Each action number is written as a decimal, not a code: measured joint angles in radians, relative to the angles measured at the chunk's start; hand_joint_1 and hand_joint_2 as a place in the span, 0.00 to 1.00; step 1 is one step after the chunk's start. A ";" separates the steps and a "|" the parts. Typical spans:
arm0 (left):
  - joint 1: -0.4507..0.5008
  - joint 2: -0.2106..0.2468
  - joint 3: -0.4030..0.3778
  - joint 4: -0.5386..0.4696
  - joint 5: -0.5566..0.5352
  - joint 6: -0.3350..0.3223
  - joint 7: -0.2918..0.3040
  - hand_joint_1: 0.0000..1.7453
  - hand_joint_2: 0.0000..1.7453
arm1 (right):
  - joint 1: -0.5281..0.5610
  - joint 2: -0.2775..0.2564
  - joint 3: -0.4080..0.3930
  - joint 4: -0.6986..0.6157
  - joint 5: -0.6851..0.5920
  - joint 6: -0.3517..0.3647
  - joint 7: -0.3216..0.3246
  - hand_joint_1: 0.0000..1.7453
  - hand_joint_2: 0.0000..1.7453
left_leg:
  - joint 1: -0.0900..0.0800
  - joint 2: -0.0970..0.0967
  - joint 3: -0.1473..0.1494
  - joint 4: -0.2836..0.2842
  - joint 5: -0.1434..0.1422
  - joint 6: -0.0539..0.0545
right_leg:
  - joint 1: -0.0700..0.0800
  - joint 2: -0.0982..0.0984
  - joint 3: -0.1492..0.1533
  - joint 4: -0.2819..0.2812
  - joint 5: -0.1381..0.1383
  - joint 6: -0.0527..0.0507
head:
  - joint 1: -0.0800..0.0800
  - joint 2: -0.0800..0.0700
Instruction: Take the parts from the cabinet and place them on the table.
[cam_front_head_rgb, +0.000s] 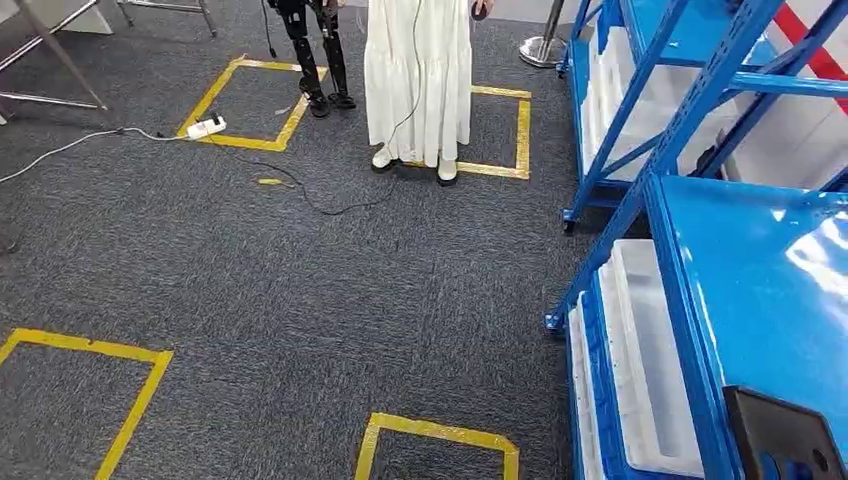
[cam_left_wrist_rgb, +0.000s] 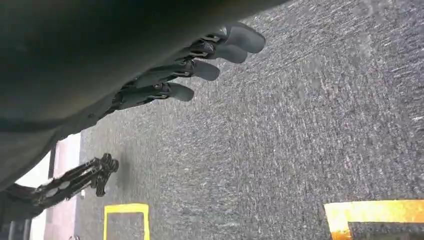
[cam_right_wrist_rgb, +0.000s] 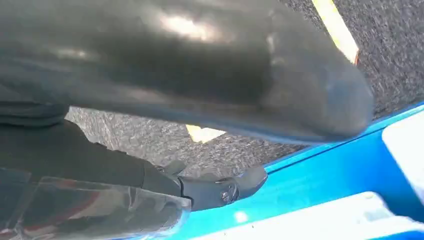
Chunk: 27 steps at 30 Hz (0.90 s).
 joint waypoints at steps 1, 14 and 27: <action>0.000 0.000 0.000 0.000 0.000 0.000 0.002 0.00 0.00 | 0.000 0.000 0.000 0.000 0.000 0.000 0.001 0.00 0.00 | 0.010 -0.030 0.028 -0.069 0.025 -0.005 | 0.001 0.009 -0.005 0.007 -0.005 0.007 | 0.001 0.000; -0.005 -0.007 0.019 0.003 0.016 0.005 0.031 0.00 0.00 | -0.003 -0.002 0.000 0.000 0.013 -0.010 0.019 0.00 0.00 | -0.034 0.042 0.024 -0.101 0.025 0.050 | 0.008 -0.048 -0.162 0.289 -0.105 0.040 | 0.005 0.000; -0.008 -0.016 0.028 0.003 0.022 0.010 0.028 0.00 0.00 | -0.004 -0.009 0.003 0.000 0.021 -0.012 0.028 0.00 0.00 | -0.024 0.009 -0.110 0.232 -0.144 0.007 | 0.012 -0.044 0.001 0.000 -0.009 -0.017 | 0.000 0.000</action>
